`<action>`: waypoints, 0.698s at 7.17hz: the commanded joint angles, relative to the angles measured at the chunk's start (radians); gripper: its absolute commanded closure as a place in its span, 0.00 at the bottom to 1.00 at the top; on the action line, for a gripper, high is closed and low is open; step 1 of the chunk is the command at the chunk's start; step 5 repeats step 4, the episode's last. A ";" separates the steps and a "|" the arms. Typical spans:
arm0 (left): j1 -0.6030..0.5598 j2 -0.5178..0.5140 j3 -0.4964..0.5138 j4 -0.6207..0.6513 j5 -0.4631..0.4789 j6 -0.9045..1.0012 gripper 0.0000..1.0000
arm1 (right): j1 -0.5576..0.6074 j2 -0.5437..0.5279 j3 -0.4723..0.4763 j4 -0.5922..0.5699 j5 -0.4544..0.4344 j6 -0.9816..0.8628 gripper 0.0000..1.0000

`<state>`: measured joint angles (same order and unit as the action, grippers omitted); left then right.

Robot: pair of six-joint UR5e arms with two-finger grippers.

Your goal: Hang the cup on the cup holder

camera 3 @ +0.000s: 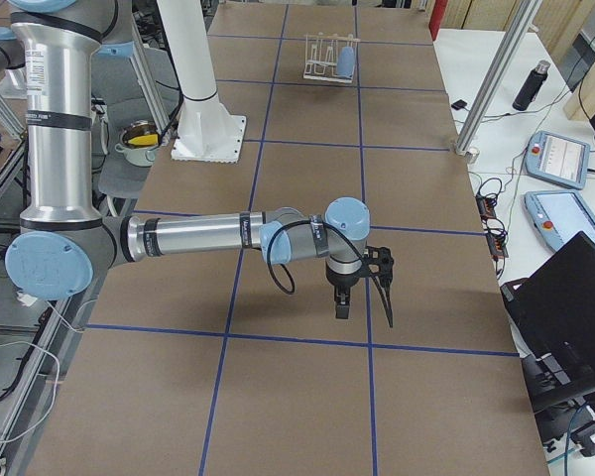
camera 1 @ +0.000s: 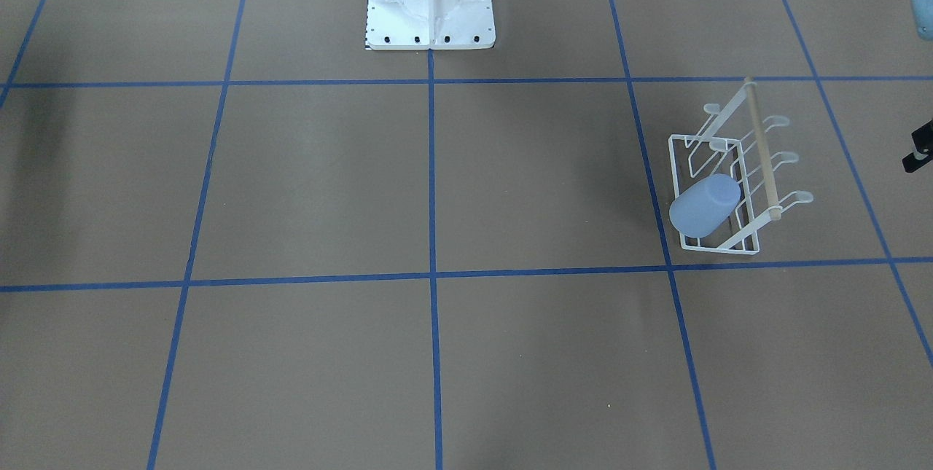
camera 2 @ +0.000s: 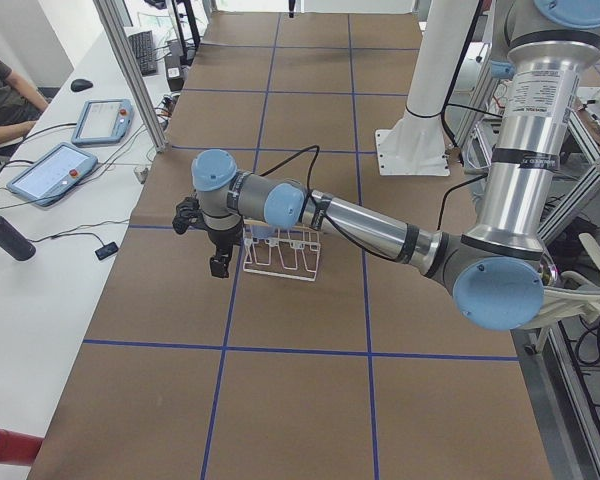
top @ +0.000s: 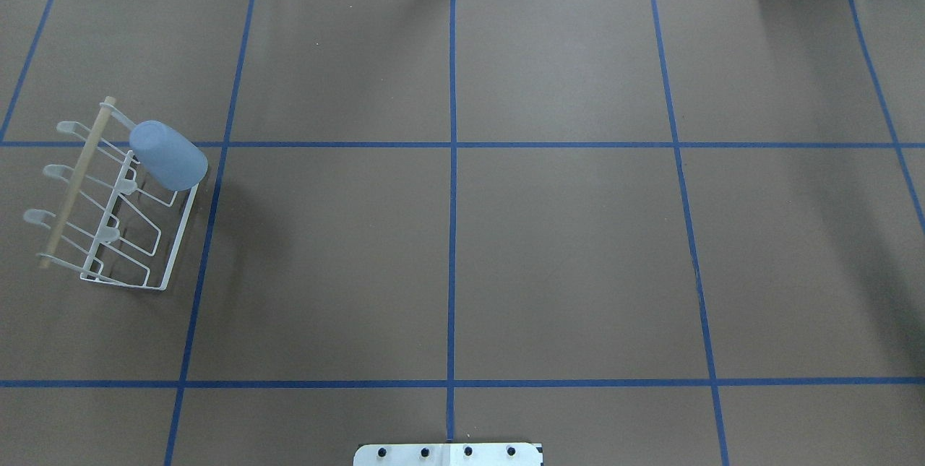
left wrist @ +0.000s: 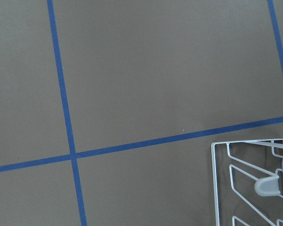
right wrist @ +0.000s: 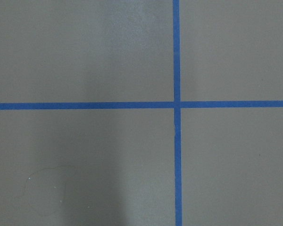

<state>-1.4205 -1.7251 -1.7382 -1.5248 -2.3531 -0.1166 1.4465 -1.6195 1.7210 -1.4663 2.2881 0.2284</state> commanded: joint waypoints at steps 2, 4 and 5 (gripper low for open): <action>0.000 -0.001 0.000 0.000 0.000 -0.001 0.02 | 0.000 -0.011 0.005 0.034 0.004 -0.026 0.00; 0.000 -0.001 -0.001 0.000 0.000 -0.003 0.02 | -0.001 -0.011 0.000 0.034 0.005 -0.023 0.00; 0.000 -0.001 -0.001 0.000 0.000 -0.003 0.02 | -0.001 -0.011 0.000 0.034 0.005 -0.023 0.00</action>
